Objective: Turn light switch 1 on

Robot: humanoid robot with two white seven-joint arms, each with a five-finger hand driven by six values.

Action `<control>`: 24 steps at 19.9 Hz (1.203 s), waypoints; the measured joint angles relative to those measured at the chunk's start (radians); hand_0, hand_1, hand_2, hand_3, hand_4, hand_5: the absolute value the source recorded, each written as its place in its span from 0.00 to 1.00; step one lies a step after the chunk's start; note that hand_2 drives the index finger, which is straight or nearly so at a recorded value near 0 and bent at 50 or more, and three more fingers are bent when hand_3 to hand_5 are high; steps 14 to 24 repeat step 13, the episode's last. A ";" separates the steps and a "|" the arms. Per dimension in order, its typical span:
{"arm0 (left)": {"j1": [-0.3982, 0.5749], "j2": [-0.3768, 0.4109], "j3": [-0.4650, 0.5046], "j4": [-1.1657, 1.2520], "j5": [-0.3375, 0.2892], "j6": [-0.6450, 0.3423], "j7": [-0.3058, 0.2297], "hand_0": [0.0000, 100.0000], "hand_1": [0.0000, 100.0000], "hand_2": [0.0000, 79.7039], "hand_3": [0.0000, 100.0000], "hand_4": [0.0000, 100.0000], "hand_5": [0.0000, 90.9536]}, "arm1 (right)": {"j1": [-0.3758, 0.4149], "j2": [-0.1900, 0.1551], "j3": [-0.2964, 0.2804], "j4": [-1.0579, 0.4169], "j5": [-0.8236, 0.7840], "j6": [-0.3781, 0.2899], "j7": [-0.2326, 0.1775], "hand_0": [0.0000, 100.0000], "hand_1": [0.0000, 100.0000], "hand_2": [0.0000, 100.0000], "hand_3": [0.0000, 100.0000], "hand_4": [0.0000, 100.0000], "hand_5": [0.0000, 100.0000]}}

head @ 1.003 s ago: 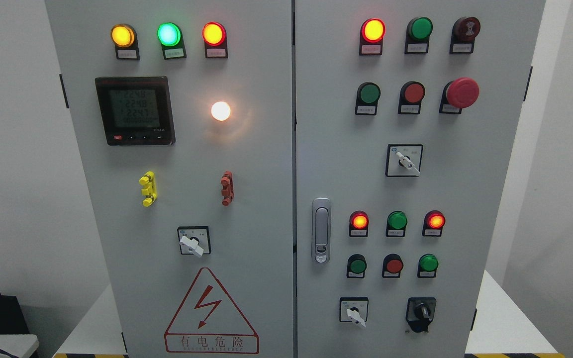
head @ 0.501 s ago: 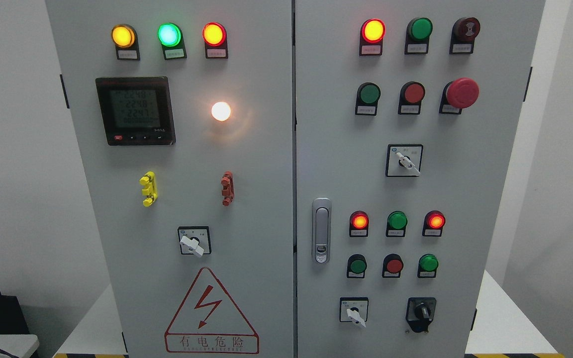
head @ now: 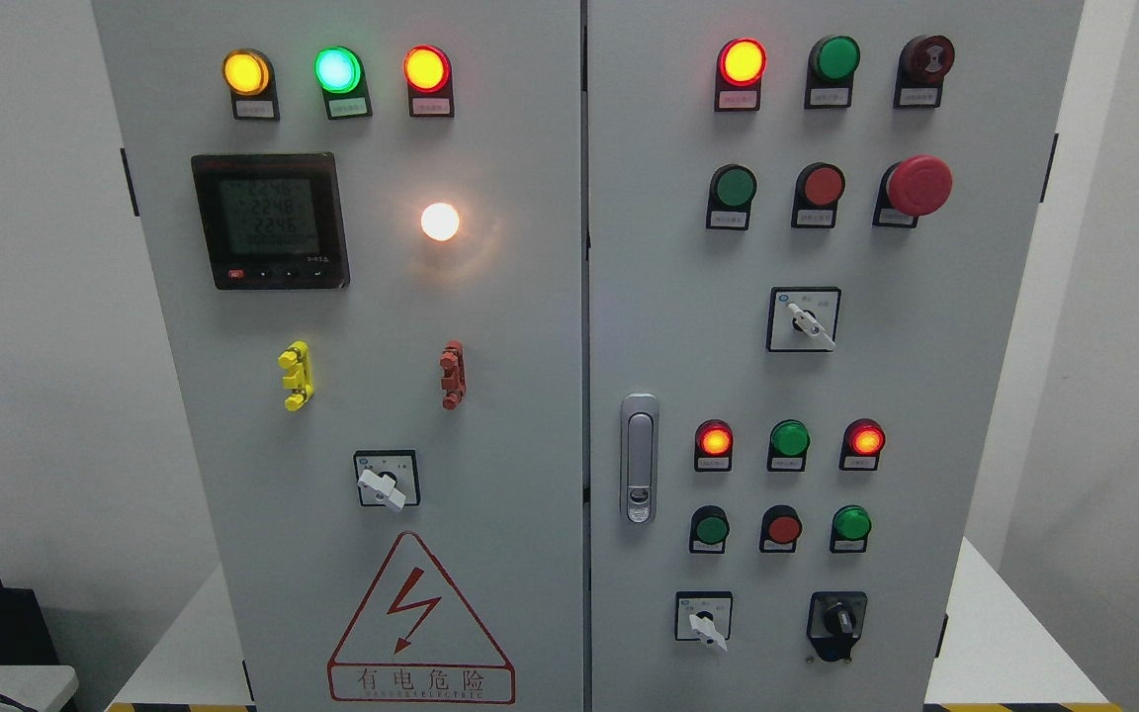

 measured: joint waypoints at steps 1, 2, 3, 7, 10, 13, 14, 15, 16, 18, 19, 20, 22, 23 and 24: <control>-0.006 0.002 -0.032 0.036 0.001 0.013 0.002 0.32 0.18 0.00 0.00 0.00 0.00 | 0.000 0.000 0.000 0.000 0.000 0.000 0.000 0.12 0.39 0.00 0.00 0.00 0.00; -0.013 0.003 -0.062 0.068 0.002 0.029 0.021 0.32 0.18 0.00 0.00 0.00 0.00 | 0.000 0.000 0.000 0.000 0.000 0.000 0.000 0.12 0.39 0.00 0.00 0.00 0.00; -0.022 0.003 -0.092 0.101 0.002 0.042 0.030 0.32 0.17 0.00 0.00 0.00 0.00 | 0.000 0.000 0.000 0.000 0.000 0.000 0.000 0.12 0.39 0.00 0.00 0.00 0.00; -0.053 -0.004 -0.197 0.208 0.004 0.077 0.078 0.33 0.15 0.00 0.00 0.00 0.00 | 0.000 0.000 0.000 0.000 0.000 0.000 0.000 0.12 0.39 0.00 0.00 0.00 0.00; -0.072 -0.018 -0.270 0.272 0.006 0.086 0.111 0.34 0.13 0.00 0.00 0.00 0.00 | 0.000 0.000 0.000 0.000 0.000 0.000 0.000 0.12 0.39 0.00 0.00 0.00 0.00; -0.085 -0.028 -0.324 0.319 0.007 0.090 0.129 0.34 0.12 0.00 0.00 0.00 0.00 | 0.000 0.000 0.000 0.000 0.000 0.000 0.000 0.12 0.39 0.00 0.00 0.00 0.00; -0.085 -0.028 -0.324 0.319 0.007 0.090 0.129 0.34 0.12 0.00 0.00 0.00 0.00 | 0.000 0.000 0.000 0.000 0.000 0.000 0.000 0.12 0.39 0.00 0.00 0.00 0.00; -0.085 -0.028 -0.324 0.319 0.007 0.090 0.129 0.34 0.12 0.00 0.00 0.00 0.00 | 0.000 0.000 0.000 0.000 0.000 0.000 0.000 0.12 0.39 0.00 0.00 0.00 0.00; -0.085 -0.028 -0.324 0.319 0.007 0.090 0.129 0.34 0.12 0.00 0.00 0.00 0.00 | 0.000 0.000 0.000 0.000 0.000 0.000 0.000 0.12 0.39 0.00 0.00 0.00 0.00; -0.085 -0.028 -0.324 0.319 0.007 0.090 0.129 0.34 0.12 0.00 0.00 0.00 0.00 | 0.000 0.000 0.000 0.000 0.000 0.000 0.000 0.12 0.39 0.00 0.00 0.00 0.00; -0.085 -0.028 -0.324 0.319 0.007 0.090 0.129 0.34 0.12 0.00 0.00 0.00 0.00 | 0.000 0.000 0.000 0.000 0.000 0.000 0.000 0.12 0.39 0.00 0.00 0.00 0.00; -0.085 -0.028 -0.324 0.319 0.007 0.090 0.129 0.34 0.12 0.00 0.00 0.00 0.00 | 0.000 0.000 0.000 0.000 0.000 0.000 0.000 0.12 0.39 0.00 0.00 0.00 0.00; -0.085 -0.028 -0.324 0.319 0.007 0.090 0.129 0.34 0.12 0.00 0.00 0.00 0.00 | 0.000 0.000 0.000 0.000 0.000 0.000 0.000 0.12 0.39 0.00 0.00 0.00 0.00; -0.085 -0.028 -0.324 0.319 0.007 0.090 0.129 0.34 0.12 0.00 0.00 0.00 0.00 | 0.000 0.000 0.000 0.000 0.000 0.000 0.000 0.12 0.39 0.00 0.00 0.00 0.00; -0.085 -0.028 -0.324 0.319 0.007 0.090 0.129 0.34 0.12 0.00 0.00 0.00 0.00 | 0.000 0.000 0.000 0.000 0.000 0.000 0.000 0.12 0.39 0.00 0.00 0.00 0.00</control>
